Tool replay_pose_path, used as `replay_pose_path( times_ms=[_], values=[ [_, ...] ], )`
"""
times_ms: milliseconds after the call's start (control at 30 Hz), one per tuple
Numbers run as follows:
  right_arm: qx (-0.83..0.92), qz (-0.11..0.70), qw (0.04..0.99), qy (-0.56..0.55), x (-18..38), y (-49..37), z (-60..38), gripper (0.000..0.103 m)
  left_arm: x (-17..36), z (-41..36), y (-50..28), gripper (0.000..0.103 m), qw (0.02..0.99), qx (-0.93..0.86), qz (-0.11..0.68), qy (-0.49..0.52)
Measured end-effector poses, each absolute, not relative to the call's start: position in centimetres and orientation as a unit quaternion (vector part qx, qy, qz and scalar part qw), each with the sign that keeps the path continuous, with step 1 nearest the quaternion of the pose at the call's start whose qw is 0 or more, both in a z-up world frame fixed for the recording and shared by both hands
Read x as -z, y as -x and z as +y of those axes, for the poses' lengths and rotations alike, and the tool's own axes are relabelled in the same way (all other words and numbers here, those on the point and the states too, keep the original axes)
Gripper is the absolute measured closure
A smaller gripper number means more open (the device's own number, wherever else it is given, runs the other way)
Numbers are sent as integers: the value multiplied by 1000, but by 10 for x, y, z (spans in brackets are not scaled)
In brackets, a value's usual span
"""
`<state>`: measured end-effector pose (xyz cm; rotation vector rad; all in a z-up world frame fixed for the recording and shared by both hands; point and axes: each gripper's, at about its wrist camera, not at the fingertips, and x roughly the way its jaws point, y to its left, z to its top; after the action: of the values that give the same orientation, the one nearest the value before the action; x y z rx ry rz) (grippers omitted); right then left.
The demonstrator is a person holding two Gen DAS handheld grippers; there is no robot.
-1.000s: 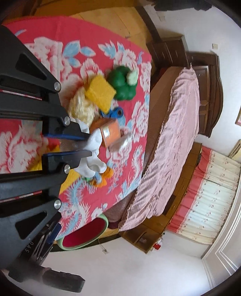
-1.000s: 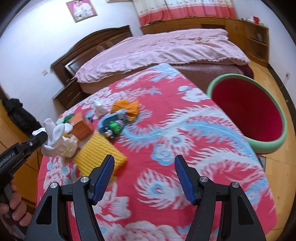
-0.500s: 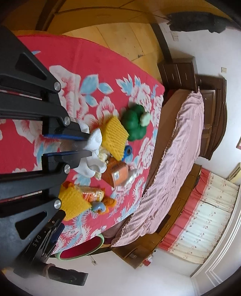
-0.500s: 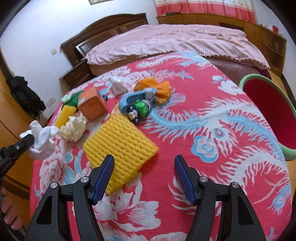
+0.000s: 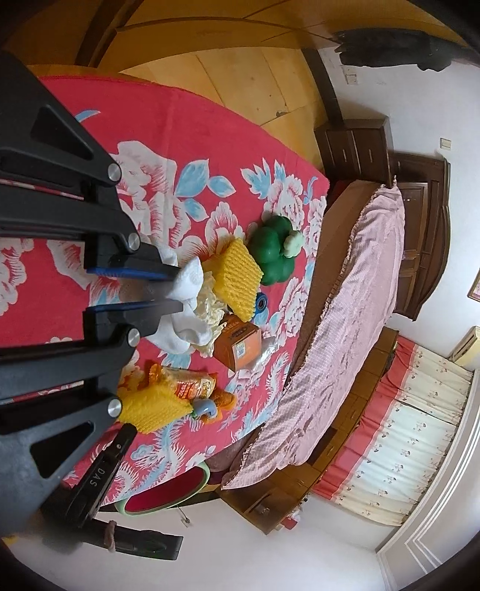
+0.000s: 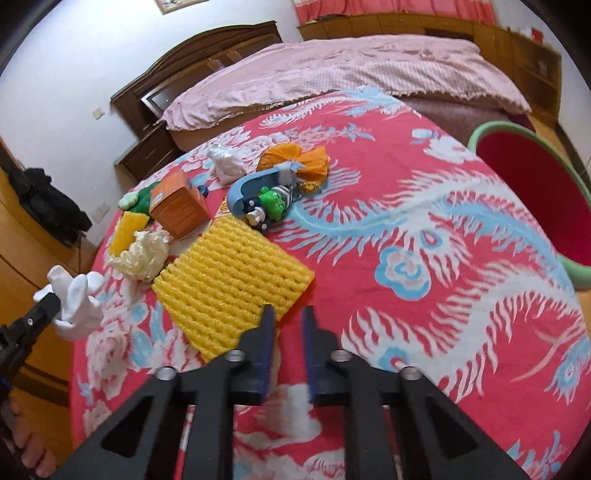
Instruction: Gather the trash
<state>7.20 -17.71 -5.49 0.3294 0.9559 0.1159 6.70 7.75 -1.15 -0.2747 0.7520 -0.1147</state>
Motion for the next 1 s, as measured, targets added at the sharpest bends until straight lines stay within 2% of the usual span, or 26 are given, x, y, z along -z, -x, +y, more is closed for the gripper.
replay_pose_path(
  times_ms=[333, 1000],
  values=[
    [-84, 399, 895, -180, 23, -44, -185, 101, 1, 73, -42, 94, 927, 59, 349, 126],
    [-74, 314, 921, -217, -22, -7, -231, 102, -13, 43, -37, 94, 927, 98, 344, 114]
  ],
)
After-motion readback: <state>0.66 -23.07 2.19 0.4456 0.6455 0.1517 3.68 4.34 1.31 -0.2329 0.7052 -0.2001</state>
